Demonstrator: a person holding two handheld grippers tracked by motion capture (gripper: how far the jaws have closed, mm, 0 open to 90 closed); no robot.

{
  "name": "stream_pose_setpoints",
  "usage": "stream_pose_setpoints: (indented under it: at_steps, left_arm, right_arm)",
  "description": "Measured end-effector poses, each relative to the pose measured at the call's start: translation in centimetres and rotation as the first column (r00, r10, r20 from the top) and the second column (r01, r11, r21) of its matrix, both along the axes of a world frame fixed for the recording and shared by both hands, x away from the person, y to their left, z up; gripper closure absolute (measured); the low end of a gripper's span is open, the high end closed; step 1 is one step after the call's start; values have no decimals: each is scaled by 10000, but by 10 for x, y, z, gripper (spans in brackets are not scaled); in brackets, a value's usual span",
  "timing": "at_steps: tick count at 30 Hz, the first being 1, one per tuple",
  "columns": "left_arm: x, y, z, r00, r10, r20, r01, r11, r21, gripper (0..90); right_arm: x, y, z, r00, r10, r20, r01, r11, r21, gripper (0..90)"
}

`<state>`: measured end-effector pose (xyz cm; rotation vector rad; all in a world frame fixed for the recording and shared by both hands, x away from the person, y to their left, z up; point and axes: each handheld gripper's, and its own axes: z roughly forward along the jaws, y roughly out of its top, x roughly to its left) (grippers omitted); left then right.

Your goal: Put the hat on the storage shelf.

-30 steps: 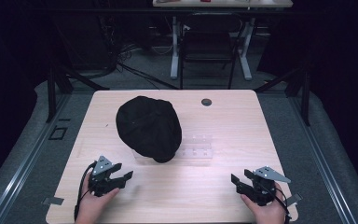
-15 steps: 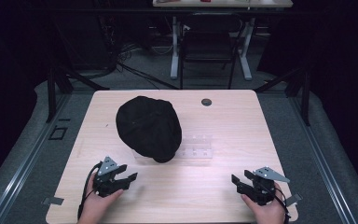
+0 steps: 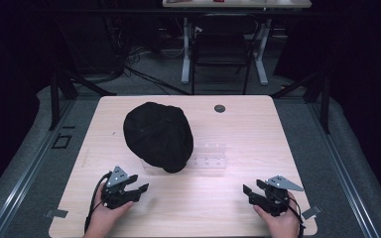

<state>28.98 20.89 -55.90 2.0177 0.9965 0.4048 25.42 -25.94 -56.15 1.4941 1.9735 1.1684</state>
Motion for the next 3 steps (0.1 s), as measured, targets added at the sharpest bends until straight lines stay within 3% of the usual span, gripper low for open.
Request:
stream_pose_setpoints:
  at_steps: [3]
  left_arm:
    - [0,-2,1,10000,26,18,-26,9998,-178,445]
  right_arm:
    - [1,-2,1,9999,-106,-67,106,9999,122,401]
